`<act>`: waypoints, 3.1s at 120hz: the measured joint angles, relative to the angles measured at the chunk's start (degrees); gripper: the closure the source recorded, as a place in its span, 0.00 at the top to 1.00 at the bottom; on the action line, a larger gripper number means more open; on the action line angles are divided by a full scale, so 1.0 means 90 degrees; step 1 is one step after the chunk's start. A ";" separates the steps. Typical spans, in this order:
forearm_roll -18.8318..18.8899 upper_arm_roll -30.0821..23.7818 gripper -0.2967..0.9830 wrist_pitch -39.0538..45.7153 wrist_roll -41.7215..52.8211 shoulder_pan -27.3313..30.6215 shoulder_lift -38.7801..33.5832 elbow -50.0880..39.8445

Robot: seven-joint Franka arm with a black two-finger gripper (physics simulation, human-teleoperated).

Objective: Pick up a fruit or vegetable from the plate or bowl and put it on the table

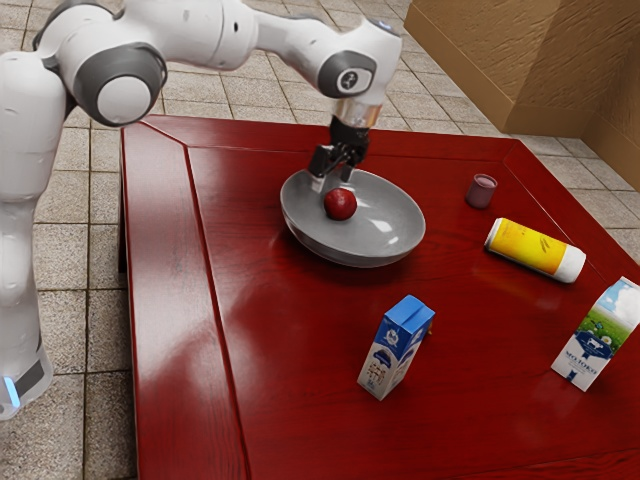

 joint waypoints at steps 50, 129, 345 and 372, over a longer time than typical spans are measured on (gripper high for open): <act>-0.0012 -0.0013 0.77 0.0635 0.0665 -0.0226 -0.0090 -0.0456; 0.0023 0.0022 0.77 0.1282 0.1222 -0.0194 -0.0155 -0.0913; 0.0008 -0.1150 0.58 0.1534 0.1128 -0.1192 0.1241 0.2476; -0.0222 -0.0899 0.73 0.1665 0.1355 -0.1158 0.0475 0.1144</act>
